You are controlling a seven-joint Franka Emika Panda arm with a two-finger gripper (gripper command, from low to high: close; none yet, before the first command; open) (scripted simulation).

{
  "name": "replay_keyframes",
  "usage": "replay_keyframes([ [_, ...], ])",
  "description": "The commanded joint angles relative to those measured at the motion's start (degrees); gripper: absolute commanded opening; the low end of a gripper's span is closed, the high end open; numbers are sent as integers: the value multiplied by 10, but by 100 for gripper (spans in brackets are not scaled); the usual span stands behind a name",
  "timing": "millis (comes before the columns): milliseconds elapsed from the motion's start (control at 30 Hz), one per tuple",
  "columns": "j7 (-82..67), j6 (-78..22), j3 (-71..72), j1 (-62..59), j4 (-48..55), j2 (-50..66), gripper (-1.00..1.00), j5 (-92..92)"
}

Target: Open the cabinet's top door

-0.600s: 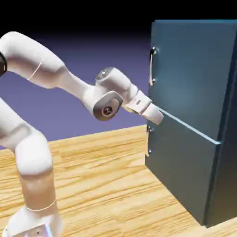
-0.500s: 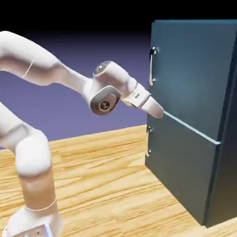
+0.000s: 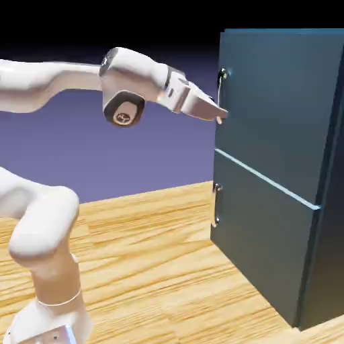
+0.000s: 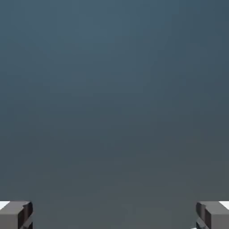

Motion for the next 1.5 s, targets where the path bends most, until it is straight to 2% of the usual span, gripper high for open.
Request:
replay_keyframes([
  [0, -9, -4, 13, -13, 5, -12, 0, 25],
  [900, -263, -121, 364, -358, 127, -331, 0, 698],
  [1133, -286, -137, 391, -457, 203, -328, 0, 762],
  [1167, -286, -137, 391, -457, 203, -328, -100, 762],
  [1467, -403, -279, 310, -326, 37, -352, -100, 805],
])
